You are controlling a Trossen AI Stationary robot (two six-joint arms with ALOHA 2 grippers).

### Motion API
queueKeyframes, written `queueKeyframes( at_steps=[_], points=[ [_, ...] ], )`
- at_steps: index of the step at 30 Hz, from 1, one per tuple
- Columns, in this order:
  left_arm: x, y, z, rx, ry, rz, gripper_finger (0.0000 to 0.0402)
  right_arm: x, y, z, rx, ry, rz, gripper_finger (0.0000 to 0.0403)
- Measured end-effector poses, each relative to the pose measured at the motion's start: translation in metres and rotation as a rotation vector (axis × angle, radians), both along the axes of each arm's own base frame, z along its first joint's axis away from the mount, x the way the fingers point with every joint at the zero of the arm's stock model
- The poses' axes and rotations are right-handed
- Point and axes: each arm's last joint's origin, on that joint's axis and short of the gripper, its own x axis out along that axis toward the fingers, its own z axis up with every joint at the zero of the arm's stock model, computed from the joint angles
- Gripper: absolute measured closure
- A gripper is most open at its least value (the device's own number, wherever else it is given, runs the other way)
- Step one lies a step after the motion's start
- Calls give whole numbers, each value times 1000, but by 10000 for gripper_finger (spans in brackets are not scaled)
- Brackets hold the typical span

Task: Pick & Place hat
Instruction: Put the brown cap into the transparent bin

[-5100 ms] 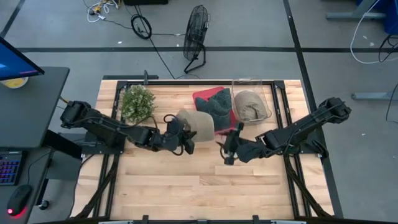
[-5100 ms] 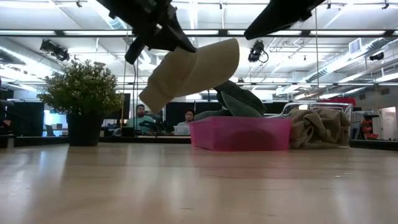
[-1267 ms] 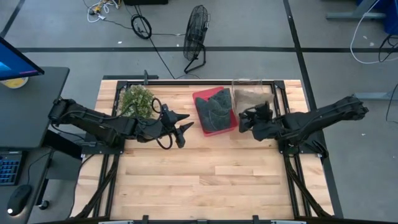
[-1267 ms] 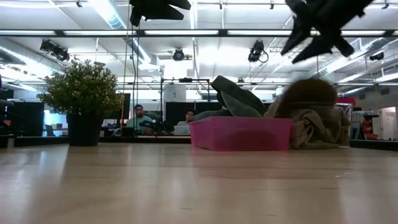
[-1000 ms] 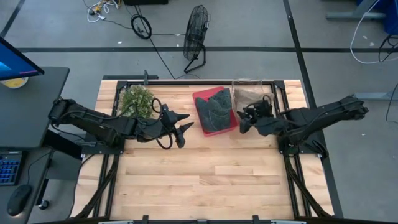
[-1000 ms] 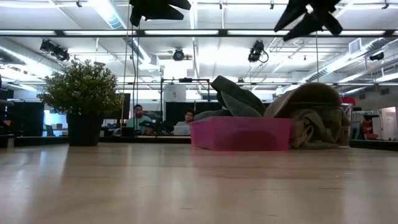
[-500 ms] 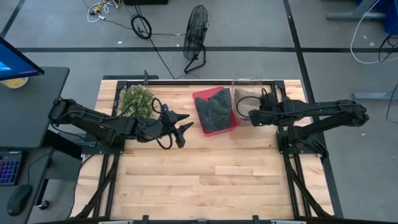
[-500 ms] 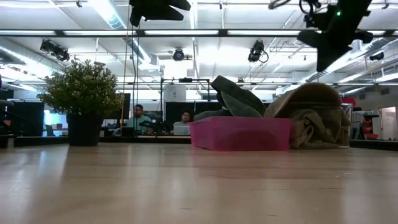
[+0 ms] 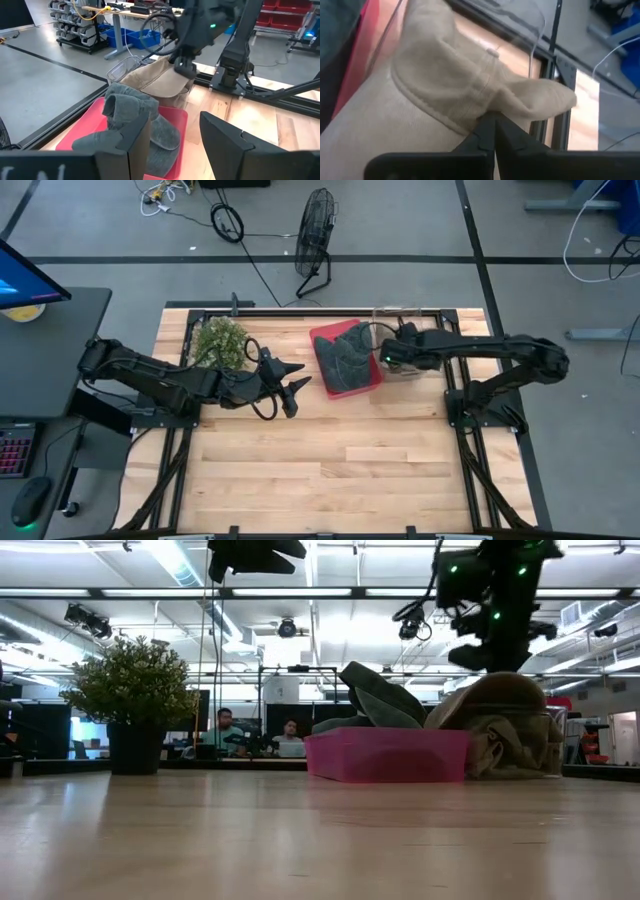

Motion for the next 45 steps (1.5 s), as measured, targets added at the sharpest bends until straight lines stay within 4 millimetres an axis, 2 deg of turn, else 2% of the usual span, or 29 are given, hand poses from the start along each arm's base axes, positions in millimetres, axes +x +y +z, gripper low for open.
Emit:
queueKeyframes(
  at_steps=[7,12,15,21,26,30,34,38,45],
  points=[
    [0,0,-1,2,8,0,225,19,-28,-6,-135,-23,35,399],
    [-1,0,-4,9,45,0,225,29,-34,-4,-109,-106,107,401],
    [-2,0,-6,13,63,0,225,30,-34,-3,-111,-83,141,401],
    [-2,0,-6,5,64,3,225,18,-35,-1,-202,8,48,402],
    [-2,0,-6,5,64,3,225,-1,-45,-6,-173,22,-145,402],
    [-2,1,-6,5,64,3,225,-12,-59,-20,-113,0,-226,402],
    [-2,1,-6,5,64,3,225,-14,-70,-32,-128,-13,-189,403],
    [-2,1,-6,5,64,3,225,-9,-75,-34,-142,-5,-98,403],
    [-2,1,-7,7,78,4,225,3,-68,-33,-93,91,168,403]
  ],
)
